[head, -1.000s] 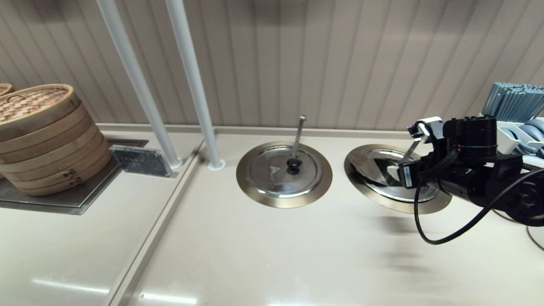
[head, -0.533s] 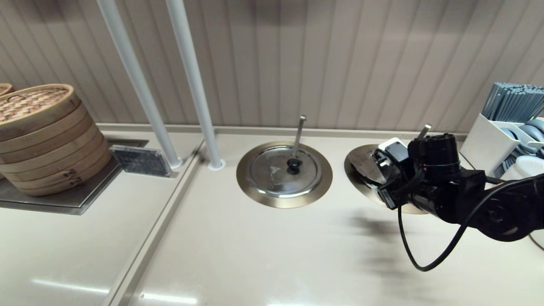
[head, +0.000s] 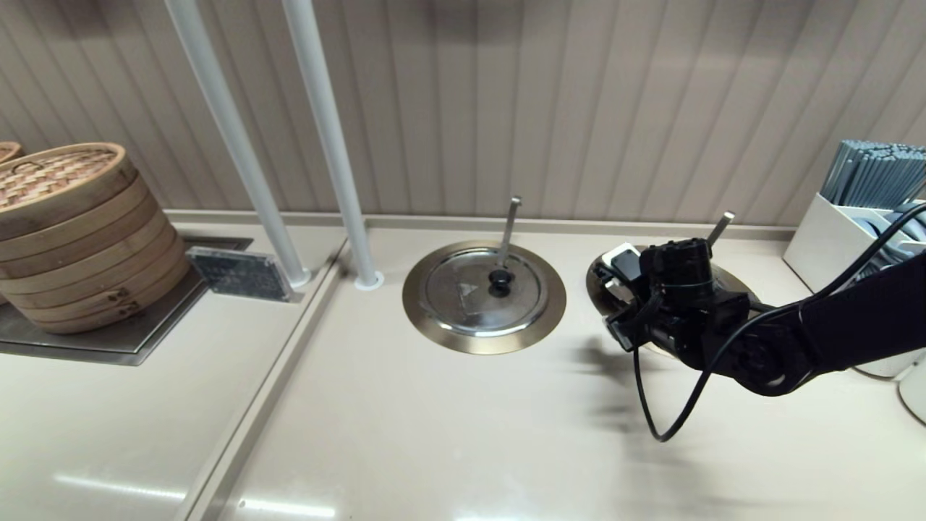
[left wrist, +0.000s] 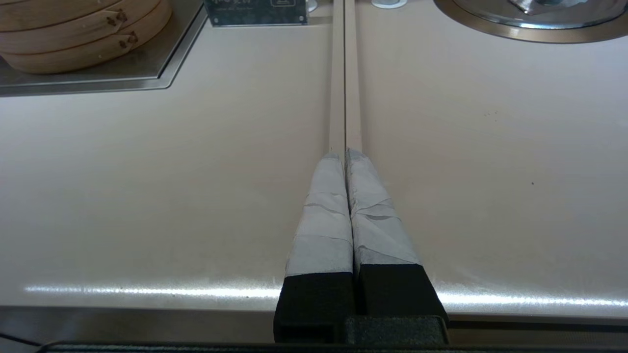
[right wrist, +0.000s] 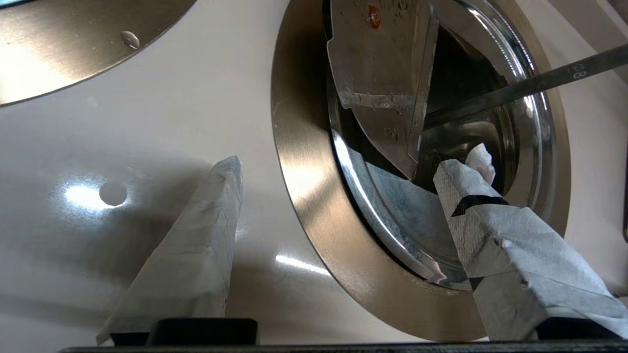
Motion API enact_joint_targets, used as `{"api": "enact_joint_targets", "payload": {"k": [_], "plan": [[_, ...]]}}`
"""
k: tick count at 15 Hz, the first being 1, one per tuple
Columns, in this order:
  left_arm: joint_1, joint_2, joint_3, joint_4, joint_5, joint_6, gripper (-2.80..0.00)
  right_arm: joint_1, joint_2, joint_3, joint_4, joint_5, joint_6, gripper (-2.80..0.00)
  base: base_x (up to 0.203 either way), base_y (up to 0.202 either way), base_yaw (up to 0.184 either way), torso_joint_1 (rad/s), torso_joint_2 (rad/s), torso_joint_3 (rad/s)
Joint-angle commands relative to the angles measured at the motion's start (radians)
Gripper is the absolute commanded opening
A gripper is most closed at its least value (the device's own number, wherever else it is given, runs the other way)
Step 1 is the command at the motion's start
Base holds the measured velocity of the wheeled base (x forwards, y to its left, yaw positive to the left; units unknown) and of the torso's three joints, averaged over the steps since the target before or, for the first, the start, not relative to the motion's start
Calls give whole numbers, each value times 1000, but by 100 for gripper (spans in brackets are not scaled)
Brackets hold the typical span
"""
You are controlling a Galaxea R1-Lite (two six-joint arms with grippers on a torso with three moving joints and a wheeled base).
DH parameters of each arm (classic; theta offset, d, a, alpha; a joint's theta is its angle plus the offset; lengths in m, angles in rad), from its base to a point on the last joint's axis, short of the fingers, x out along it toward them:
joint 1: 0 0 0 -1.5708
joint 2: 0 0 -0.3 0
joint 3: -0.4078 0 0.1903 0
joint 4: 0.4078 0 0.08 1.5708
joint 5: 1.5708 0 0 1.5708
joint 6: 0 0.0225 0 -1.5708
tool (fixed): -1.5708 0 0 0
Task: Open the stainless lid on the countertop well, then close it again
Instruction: Close the lid
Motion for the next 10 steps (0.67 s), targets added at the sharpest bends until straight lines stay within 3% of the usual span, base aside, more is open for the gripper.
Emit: {"api": "enact_joint_targets", "payload": {"k": [1, 10], "plan": [[0, 0, 0, 0, 0, 1, -280, 1, 64, -28, -4, -3, -2, 0, 0, 0, 0, 0, 0, 0], [0, 0, 0, 0, 0, 1, -280, -75, 121, -136, -9, -39, -44, 0, 0, 0, 0, 0, 0, 0]]}}
